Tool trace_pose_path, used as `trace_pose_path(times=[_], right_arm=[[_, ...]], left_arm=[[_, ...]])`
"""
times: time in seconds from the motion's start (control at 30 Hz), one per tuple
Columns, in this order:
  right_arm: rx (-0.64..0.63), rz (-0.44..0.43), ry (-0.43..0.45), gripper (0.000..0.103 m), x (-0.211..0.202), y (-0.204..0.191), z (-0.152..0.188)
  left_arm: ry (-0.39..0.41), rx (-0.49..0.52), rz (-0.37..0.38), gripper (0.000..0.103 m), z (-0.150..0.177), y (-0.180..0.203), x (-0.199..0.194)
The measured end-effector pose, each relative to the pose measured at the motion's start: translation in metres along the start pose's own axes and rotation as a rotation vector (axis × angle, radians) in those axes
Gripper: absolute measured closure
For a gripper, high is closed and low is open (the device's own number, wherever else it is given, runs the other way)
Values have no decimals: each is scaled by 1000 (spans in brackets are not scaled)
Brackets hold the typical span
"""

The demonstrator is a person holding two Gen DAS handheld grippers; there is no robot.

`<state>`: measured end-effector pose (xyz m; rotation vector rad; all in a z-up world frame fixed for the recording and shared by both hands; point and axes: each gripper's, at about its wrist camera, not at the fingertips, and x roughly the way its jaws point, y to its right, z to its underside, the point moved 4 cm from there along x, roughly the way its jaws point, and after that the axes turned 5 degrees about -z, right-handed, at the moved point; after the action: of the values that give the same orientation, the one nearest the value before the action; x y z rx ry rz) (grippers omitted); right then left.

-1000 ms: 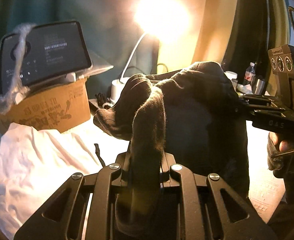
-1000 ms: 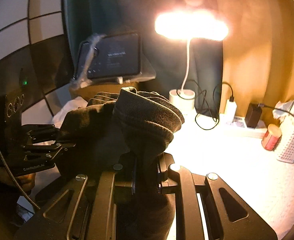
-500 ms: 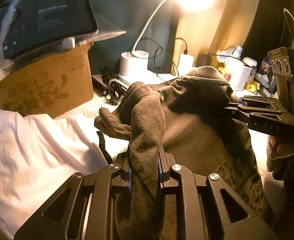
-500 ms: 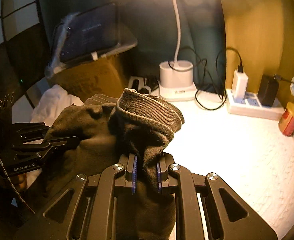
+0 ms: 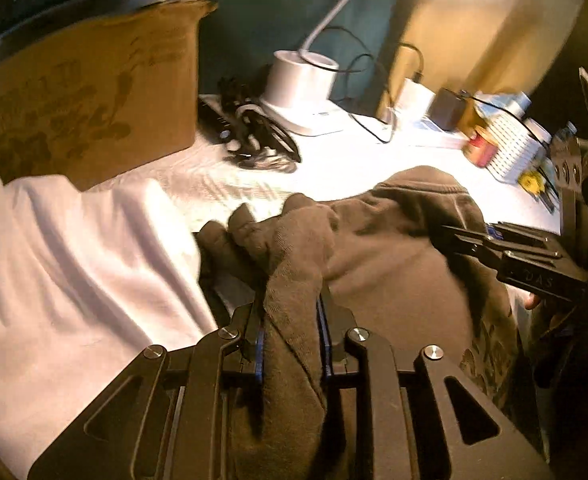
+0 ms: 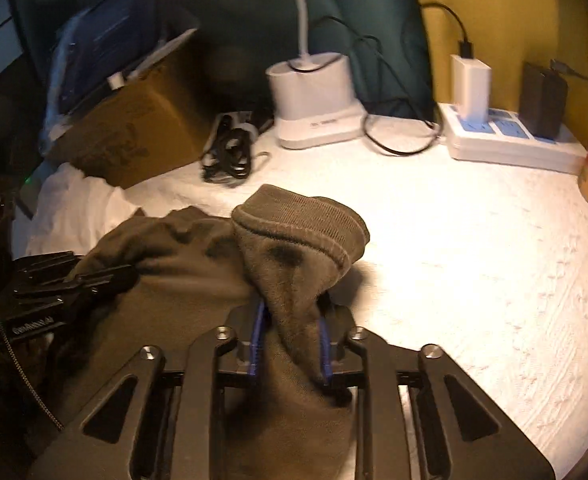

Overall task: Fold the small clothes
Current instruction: 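Open the right gripper and lift it off the folded shirt while the left gripper holds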

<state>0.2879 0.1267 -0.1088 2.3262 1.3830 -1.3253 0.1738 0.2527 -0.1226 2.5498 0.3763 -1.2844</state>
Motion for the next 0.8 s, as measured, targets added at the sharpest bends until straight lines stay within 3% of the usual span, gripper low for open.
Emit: trace_pose_path(times=[0.23,0.33,0.8], right_arm=[[86,89,47,70,-7,40,-8],[109,94,38,68,-5,54,-9],[77,127,31,66,3,50,-11]], left_arm=[[14,-10,-50,83,-13,-9,8],[-15,-36,-47,82,-16,-16,18],[12,16,-112,81,-24,-15,18]])
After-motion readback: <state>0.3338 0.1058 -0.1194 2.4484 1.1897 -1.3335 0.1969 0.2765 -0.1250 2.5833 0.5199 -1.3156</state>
